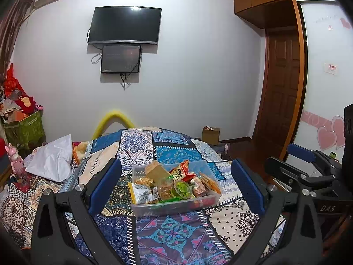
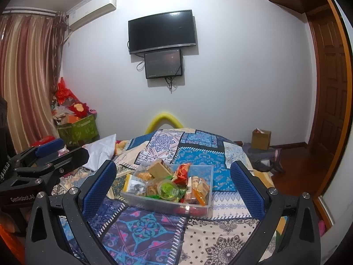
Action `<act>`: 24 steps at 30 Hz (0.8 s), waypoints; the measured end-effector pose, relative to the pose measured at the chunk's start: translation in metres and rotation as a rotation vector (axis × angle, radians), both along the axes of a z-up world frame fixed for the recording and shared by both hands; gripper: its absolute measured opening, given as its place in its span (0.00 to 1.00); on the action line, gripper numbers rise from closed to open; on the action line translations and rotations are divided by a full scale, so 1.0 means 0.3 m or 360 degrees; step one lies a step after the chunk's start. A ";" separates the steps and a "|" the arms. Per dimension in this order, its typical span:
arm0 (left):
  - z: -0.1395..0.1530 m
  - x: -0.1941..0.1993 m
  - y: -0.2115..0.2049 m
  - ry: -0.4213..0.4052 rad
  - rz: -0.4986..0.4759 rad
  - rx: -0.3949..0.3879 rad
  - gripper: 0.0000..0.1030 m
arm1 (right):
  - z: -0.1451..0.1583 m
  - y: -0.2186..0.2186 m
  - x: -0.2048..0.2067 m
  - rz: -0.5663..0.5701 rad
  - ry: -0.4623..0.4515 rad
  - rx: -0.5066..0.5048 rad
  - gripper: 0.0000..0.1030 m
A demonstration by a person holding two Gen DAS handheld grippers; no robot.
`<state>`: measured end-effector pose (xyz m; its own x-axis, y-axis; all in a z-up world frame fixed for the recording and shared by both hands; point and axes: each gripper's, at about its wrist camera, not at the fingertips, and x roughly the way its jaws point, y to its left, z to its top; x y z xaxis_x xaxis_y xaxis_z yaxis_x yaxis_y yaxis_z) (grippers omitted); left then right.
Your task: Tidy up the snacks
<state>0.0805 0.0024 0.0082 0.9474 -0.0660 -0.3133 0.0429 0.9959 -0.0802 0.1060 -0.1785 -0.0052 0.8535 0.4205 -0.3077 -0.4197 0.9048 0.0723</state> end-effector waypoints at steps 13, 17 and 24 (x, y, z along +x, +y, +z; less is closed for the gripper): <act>-0.006 0.008 0.010 0.0007 -0.0016 -0.0019 0.97 | -0.003 -0.013 0.005 -0.0007 0.0018 -0.0003 1.00; -0.005 0.007 0.000 0.0005 -0.0019 -0.0009 0.97 | -0.001 -0.013 0.005 -0.0006 0.0020 -0.0005 1.00; -0.005 0.003 -0.014 -0.0014 -0.0027 -0.0008 0.98 | -0.001 -0.019 0.008 -0.0017 0.0019 -0.0002 1.00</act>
